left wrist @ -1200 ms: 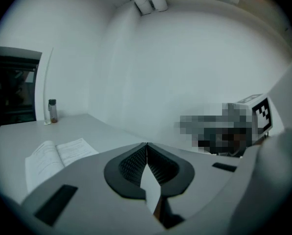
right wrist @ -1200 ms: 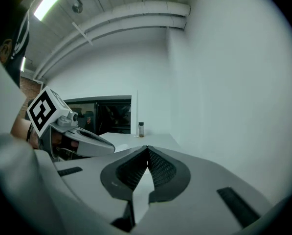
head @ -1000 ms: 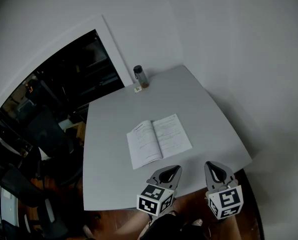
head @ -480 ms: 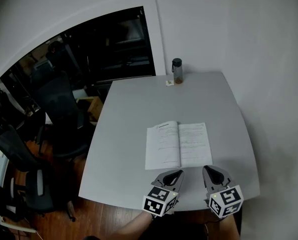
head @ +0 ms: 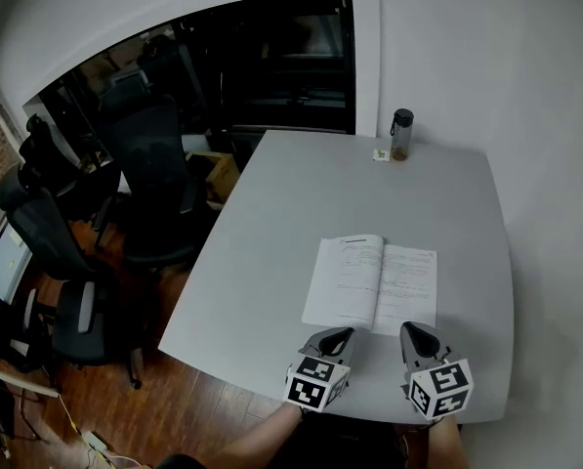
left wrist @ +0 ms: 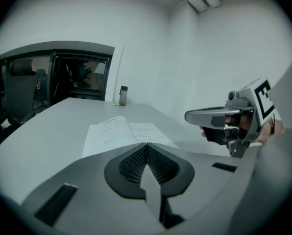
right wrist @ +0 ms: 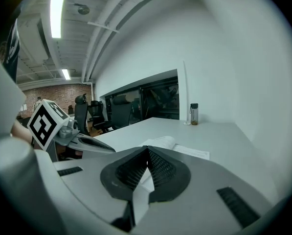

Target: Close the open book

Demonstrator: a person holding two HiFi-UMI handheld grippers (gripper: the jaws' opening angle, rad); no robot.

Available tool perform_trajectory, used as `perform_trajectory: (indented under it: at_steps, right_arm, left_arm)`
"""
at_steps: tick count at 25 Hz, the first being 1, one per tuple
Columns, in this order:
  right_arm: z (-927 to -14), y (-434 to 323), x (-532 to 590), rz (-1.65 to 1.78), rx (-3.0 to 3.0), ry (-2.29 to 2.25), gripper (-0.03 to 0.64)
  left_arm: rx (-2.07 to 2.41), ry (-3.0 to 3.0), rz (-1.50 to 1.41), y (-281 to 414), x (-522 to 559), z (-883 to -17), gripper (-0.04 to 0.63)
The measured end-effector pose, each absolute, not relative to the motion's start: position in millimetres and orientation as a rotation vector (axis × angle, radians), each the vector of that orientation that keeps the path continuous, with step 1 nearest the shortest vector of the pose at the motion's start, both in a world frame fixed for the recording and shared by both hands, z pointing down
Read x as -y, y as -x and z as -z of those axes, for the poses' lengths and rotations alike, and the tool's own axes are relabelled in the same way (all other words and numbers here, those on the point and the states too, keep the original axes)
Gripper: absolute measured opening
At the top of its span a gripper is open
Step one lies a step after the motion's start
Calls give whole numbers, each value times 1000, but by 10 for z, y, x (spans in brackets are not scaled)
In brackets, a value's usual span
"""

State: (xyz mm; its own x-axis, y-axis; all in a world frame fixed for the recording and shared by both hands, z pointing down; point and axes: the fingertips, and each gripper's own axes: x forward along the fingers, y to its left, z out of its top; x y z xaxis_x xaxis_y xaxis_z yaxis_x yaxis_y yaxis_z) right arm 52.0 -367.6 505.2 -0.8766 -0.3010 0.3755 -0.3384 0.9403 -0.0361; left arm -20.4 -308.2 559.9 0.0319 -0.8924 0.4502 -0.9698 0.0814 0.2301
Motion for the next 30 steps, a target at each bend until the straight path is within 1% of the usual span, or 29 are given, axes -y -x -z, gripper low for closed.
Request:
perform_trajectory:
  at_steps: [9,15,23,30]
  right_arm:
    - [-5085,-405,3835,-123,2731,-265,5]
    - [-5127,-338,3834,-105,2721,-175,5]
    - [-5167,-376,3900,-78,2706,-163,5]
    - [-5132,-465,4021,-59,2695,-209,5]
  left_arm:
    - [1991,-1659,-183,256,3113,-5771,5]
    - [1963,-1573,-256,262,3130,-6193,5]
    - [1903,-1453,-263,318,3214,-6676,5]
    - [1899,-1282,-310,525,3209,-6932,5]
